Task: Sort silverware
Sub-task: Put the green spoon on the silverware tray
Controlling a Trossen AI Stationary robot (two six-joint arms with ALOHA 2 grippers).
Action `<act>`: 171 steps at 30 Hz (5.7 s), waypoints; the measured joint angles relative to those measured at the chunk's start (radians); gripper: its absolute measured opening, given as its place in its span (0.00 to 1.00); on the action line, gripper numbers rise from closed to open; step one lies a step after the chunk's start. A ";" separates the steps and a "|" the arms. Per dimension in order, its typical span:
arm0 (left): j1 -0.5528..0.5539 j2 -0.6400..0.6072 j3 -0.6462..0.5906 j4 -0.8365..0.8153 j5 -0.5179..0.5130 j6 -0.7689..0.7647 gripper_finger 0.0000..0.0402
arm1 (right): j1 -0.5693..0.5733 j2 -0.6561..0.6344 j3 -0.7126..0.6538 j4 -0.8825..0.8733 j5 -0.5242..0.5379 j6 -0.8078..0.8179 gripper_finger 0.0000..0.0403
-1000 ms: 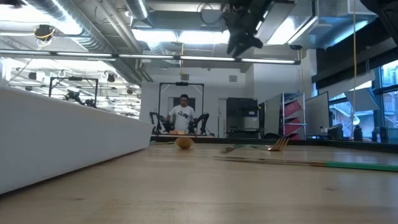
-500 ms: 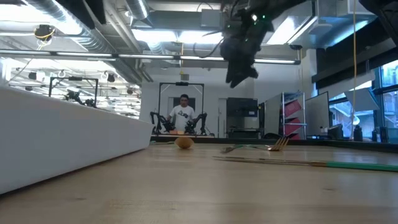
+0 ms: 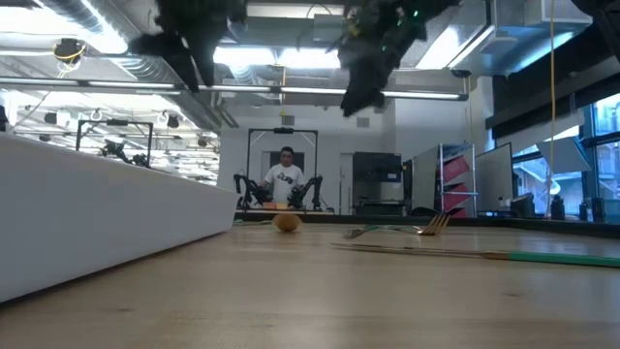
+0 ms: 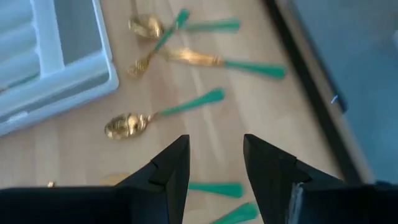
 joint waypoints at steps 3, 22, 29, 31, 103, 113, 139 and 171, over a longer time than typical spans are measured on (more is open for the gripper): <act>0.112 0.018 -0.011 0.055 0.065 0.094 0.29 | 0.000 -0.035 0.050 -0.026 0.003 -0.036 0.38; 0.431 0.223 -0.176 0.310 0.219 0.515 0.29 | 0.018 -0.169 0.095 -0.237 -0.084 -0.007 0.38; 0.485 0.340 -0.176 0.327 0.232 0.555 0.29 | 0.089 -0.176 0.095 -0.239 -0.042 0.121 0.38; 0.498 0.362 -0.176 0.346 0.232 0.583 0.29 | 0.110 -0.174 0.095 -0.259 0.013 0.153 0.38; 0.596 0.421 -0.173 0.466 0.429 0.616 0.01 | 0.376 -0.174 0.095 -0.275 0.187 0.202 0.38; 0.594 0.180 -0.172 0.232 0.590 0.567 0.01 | 0.355 -0.174 0.095 -0.283 0.394 0.138 0.38; -0.667 0.030 -0.179 0.284 0.010 -1.060 0.00 | 0.075 -0.076 0.094 -0.101 0.224 -0.085 0.38; -0.714 0.363 -0.179 0.231 0.097 -1.106 0.03 | 0.075 0.003 0.094 -0.114 0.121 -0.119 0.38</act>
